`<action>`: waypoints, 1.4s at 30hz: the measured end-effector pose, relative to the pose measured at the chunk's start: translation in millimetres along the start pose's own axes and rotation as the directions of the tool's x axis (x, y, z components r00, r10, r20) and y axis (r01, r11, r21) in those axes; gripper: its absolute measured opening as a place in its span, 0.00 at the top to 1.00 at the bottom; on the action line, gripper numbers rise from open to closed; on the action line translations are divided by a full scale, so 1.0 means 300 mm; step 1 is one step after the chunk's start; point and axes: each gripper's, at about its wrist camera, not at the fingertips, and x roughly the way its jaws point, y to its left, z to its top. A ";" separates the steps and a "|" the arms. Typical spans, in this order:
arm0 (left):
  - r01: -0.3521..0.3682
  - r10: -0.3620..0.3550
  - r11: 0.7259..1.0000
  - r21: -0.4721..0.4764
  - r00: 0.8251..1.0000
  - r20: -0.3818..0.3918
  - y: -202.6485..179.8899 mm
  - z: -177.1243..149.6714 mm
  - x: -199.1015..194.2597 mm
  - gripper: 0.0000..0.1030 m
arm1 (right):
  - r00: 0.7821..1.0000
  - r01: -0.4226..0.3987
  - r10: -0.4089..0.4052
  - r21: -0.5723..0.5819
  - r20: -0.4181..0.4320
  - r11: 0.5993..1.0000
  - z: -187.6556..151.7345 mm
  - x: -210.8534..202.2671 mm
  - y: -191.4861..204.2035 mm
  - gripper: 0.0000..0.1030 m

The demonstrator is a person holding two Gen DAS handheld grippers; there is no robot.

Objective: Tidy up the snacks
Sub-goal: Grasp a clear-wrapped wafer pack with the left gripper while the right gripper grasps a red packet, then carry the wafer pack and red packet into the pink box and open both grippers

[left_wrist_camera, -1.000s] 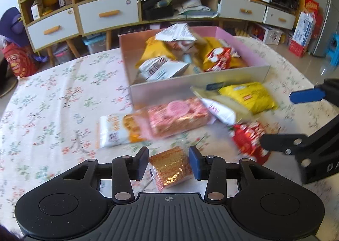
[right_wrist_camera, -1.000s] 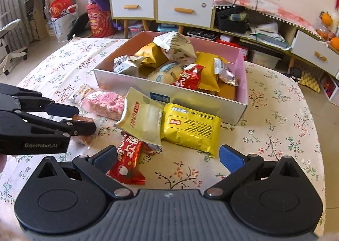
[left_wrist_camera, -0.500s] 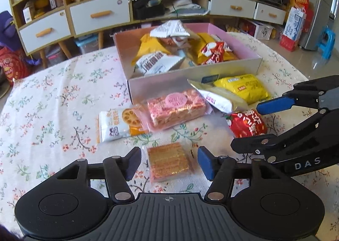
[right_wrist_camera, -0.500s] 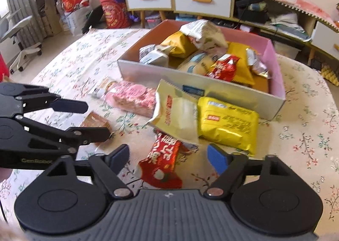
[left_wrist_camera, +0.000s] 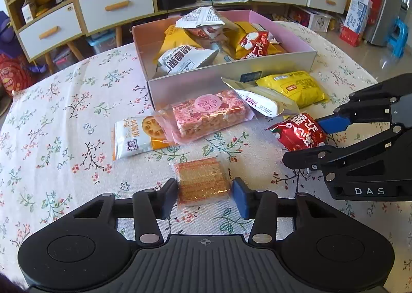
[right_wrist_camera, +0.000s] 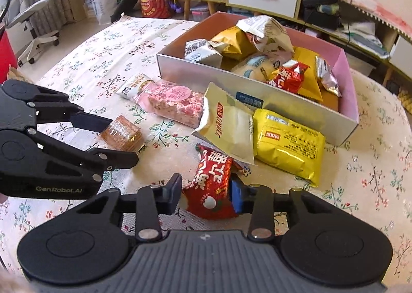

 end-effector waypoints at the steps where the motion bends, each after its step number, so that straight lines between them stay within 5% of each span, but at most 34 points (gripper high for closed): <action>1: -0.003 0.003 1.000 0.005 1.000 0.000 -0.002 0.001 0.000 0.61 | 1.000 -0.002 0.002 -0.004 0.000 1.000 0.001 -0.001 0.002 0.67; 27: -0.045 0.044 0.999 0.011 0.998 0.053 0.009 0.047 -0.070 0.62 | 0.994 -0.071 0.075 -0.063 0.075 0.996 0.044 -0.102 0.081 0.69; 42: -0.051 0.067 0.993 -0.107 0.987 0.149 0.071 0.174 -0.107 0.62 | 0.988 0.000 -0.007 0.048 0.157 0.999 0.116 -0.135 -0.045 0.69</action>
